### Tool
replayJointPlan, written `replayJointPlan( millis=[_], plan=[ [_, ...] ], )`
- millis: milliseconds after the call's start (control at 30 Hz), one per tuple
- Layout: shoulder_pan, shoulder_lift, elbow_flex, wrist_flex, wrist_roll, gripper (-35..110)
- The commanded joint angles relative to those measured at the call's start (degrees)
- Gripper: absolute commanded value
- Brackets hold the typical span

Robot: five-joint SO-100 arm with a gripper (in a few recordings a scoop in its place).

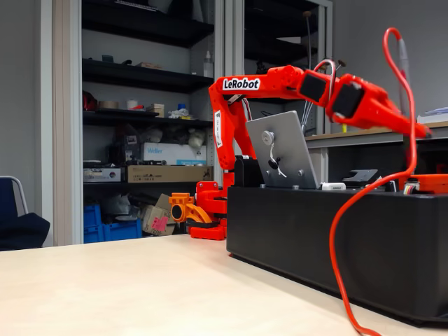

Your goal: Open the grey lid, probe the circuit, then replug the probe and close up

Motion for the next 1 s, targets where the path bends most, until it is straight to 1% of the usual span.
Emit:
replayJointPlan(
  millis=[0, 967],
  plan=[
    [0.09, 3.16, -0.18, -0.79, 0.00, 0],
    [0.26, 2.37, 4.22, -6.42, 0.97, 0]
  ],
)
